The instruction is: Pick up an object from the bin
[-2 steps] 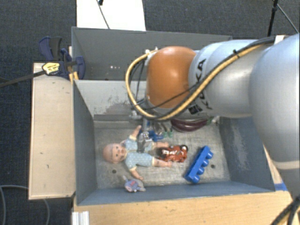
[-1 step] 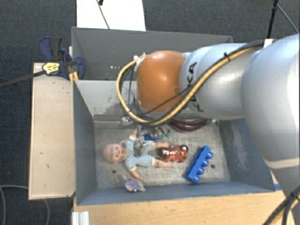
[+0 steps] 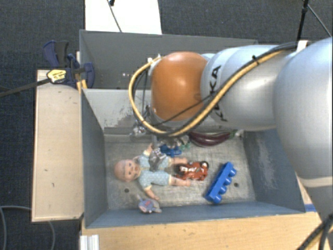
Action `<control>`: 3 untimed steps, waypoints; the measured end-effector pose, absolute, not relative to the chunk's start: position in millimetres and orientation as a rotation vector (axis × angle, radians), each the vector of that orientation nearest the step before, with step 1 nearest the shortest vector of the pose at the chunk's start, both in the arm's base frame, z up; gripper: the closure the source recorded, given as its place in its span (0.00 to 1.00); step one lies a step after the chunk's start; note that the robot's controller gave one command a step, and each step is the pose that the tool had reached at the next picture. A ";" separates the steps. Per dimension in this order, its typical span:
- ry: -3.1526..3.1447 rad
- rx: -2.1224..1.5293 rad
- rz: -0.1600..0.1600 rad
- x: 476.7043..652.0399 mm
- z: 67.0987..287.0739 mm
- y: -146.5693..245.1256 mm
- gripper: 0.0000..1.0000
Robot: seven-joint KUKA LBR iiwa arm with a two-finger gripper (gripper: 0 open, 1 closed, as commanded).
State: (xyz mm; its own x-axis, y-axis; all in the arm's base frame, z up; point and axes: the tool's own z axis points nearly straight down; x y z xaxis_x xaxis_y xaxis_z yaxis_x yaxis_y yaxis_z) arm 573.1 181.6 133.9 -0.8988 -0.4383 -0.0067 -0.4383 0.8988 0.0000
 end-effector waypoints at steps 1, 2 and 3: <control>2.936 -1.104 0.000 572.2 93.5 197.3 0.00; 2.776 -1.476 -0.001 578.1 75.0 185.5 1.00; 2.777 -1.475 -0.001 578.2 75.0 185.5 1.00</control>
Offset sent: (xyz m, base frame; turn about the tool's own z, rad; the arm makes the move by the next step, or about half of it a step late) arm 0.0034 0.0037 -0.0639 -0.5278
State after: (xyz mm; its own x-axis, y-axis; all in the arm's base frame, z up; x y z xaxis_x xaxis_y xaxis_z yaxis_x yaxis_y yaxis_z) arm 578.2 185.5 75.0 -0.5599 -0.8286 0.0026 -0.8286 0.5599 0.0007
